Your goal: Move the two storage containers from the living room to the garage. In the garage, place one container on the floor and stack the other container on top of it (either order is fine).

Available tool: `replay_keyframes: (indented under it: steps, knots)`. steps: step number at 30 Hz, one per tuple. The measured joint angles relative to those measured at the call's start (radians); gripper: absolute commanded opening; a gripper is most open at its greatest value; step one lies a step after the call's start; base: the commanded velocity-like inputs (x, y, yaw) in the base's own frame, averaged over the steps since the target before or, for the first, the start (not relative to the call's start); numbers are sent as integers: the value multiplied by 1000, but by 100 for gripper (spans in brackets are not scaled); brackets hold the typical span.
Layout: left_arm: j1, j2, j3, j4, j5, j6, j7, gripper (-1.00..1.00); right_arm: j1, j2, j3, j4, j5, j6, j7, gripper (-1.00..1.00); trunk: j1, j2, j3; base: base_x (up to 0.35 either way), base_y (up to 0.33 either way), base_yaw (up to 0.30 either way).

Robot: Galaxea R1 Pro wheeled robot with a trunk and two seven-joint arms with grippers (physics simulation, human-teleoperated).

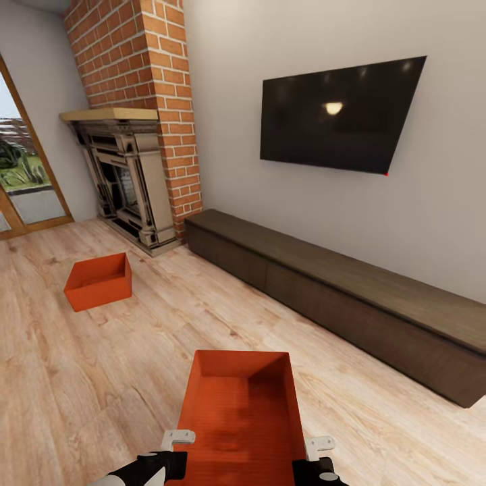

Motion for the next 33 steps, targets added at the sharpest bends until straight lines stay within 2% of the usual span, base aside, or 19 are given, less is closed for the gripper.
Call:
replay_keyframes:
  steps: [33]
  knots:
    - [0,1,0,0,0,0,-1,-100,0,0,2,1,-3,-2,1,-100,-127,231,103,0,0,0]
